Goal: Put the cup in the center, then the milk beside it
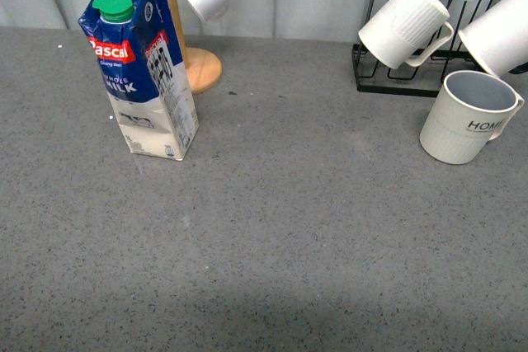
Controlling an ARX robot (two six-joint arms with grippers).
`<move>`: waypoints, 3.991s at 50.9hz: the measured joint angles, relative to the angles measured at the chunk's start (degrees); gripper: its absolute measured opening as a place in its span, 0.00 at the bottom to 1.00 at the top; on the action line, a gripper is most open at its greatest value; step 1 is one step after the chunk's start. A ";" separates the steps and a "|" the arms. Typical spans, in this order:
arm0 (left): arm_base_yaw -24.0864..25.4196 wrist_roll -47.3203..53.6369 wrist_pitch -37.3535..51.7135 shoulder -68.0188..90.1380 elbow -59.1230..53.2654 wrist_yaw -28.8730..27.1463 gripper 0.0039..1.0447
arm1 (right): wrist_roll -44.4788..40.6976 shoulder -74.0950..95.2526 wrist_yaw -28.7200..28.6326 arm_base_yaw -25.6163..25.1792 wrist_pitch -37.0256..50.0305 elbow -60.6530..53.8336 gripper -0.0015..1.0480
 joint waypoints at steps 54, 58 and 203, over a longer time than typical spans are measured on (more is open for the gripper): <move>0.00 0.02 0.00 0.00 0.00 0.00 0.94 | 0.00 0.00 0.00 0.00 0.00 0.00 0.91; 0.00 0.02 0.00 0.00 0.00 0.00 0.94 | 0.00 0.00 0.00 -0.02 0.00 0.00 0.91; 0.00 0.02 0.00 0.00 0.00 0.00 0.94 | -10.78 8.83 24.81 6.75 5.75 0.48 0.91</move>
